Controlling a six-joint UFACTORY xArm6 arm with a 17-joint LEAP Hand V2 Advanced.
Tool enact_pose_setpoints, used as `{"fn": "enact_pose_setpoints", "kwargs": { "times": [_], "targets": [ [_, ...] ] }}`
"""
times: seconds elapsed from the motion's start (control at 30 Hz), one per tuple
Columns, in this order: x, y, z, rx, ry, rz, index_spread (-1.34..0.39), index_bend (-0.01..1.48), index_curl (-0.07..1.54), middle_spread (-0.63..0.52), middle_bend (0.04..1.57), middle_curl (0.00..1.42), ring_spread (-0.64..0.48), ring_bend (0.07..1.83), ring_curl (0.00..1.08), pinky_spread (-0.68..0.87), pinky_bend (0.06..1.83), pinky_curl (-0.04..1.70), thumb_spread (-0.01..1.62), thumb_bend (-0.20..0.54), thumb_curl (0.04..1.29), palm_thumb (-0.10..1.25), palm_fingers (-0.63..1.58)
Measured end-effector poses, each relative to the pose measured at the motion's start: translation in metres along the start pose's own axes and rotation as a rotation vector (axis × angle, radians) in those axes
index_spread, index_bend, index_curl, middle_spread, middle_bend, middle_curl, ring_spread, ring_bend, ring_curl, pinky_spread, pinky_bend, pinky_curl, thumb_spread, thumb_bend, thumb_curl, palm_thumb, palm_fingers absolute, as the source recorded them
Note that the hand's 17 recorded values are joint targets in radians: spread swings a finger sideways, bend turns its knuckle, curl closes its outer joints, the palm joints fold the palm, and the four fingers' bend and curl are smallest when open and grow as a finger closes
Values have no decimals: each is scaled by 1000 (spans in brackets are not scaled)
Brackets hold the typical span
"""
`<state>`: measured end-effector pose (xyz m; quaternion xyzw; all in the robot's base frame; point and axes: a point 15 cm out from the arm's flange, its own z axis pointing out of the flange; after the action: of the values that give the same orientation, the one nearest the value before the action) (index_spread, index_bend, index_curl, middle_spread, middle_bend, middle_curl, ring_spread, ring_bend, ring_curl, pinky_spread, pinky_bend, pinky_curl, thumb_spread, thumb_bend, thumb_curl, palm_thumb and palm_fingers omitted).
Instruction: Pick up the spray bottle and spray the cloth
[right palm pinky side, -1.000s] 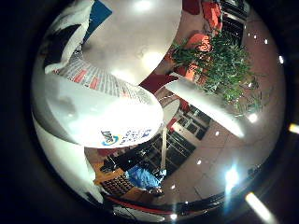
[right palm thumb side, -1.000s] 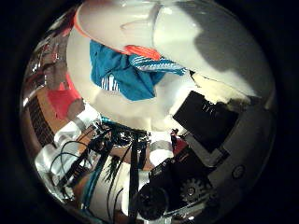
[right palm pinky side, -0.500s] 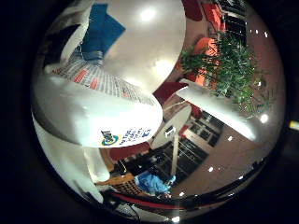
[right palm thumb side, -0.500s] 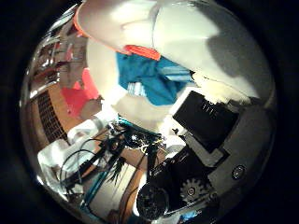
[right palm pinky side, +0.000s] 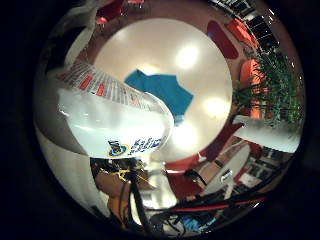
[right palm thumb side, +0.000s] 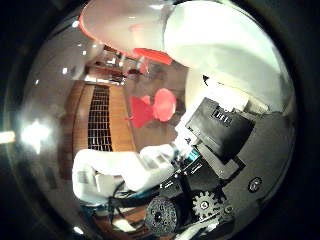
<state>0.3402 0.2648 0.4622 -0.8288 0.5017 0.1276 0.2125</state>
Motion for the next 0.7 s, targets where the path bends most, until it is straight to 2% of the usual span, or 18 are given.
{"fn": "enact_pose_setpoints", "kwargs": {
  "times": [0.27, 0.7],
  "targets": [
    [-2, -1, 80, 95, -211, 28, -194, 1171, 787, -102, 1417, 685, -226, 1347, 823, -196, 1026, 1430, 748, -19, 859, 1038, 1130],
    [-4, 7, 152, 149, -404, 19, -194, 1171, 786, -102, 1413, 688, -215, 1359, 818, -197, 1026, 1430, 734, -18, 872, 1042, 1130]
  ]
}}
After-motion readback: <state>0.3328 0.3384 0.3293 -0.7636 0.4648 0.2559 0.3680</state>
